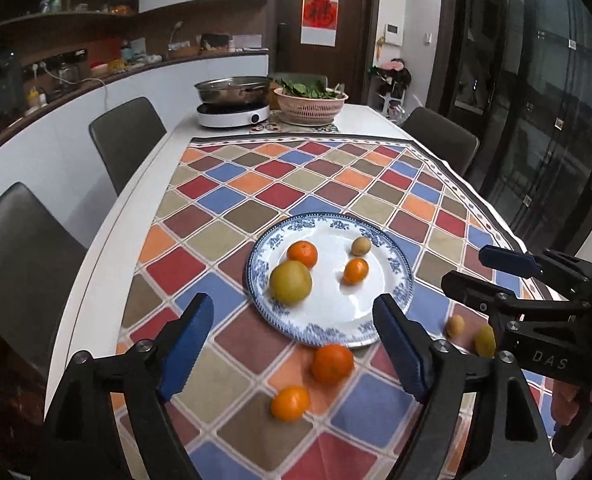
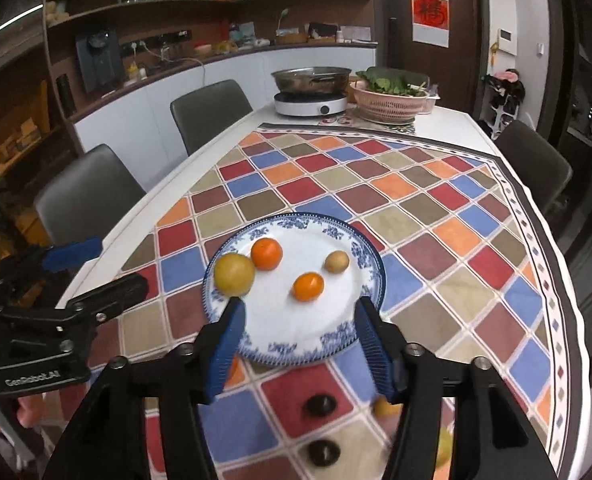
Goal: Organize fruits
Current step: 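Withdraw both open tools from the plate toward the remaining fruits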
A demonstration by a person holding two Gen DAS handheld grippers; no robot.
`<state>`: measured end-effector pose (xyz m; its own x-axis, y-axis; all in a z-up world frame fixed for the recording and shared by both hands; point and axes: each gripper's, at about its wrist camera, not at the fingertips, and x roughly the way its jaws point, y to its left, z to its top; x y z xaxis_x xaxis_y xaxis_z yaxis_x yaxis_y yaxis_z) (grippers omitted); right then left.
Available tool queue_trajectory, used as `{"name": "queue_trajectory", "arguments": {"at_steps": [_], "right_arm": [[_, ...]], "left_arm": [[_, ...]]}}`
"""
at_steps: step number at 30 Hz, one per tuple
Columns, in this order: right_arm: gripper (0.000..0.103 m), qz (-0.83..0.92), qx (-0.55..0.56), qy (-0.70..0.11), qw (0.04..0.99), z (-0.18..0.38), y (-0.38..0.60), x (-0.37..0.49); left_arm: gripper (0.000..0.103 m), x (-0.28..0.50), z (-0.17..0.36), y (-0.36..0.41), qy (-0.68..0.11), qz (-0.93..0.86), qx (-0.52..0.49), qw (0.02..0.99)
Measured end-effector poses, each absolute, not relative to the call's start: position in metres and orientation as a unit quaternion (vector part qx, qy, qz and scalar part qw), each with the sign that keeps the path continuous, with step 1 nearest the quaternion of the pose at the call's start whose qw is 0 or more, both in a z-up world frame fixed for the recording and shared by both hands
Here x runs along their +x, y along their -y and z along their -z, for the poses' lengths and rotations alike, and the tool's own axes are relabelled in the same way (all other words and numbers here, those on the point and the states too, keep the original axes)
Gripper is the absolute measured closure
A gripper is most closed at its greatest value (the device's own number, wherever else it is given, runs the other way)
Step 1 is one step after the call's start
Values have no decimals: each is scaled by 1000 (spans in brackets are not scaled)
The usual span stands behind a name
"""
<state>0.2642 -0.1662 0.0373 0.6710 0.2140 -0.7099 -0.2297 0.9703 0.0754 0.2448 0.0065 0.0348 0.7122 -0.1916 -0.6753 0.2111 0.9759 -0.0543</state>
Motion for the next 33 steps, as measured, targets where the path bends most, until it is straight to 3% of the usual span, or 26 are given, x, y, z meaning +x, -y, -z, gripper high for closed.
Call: {"name": "queue_trajectory", "arguments": {"at_steps": [17, 33], "right_arm": [[41, -76, 36, -360, 929, -31, 182, 177], [41, -56, 40, -414, 908, 28, 188, 169]], "left_arm": [[9, 161, -19, -11, -336, 75, 19, 939], [9, 164, 37, -12, -395, 67, 27, 916]]}}
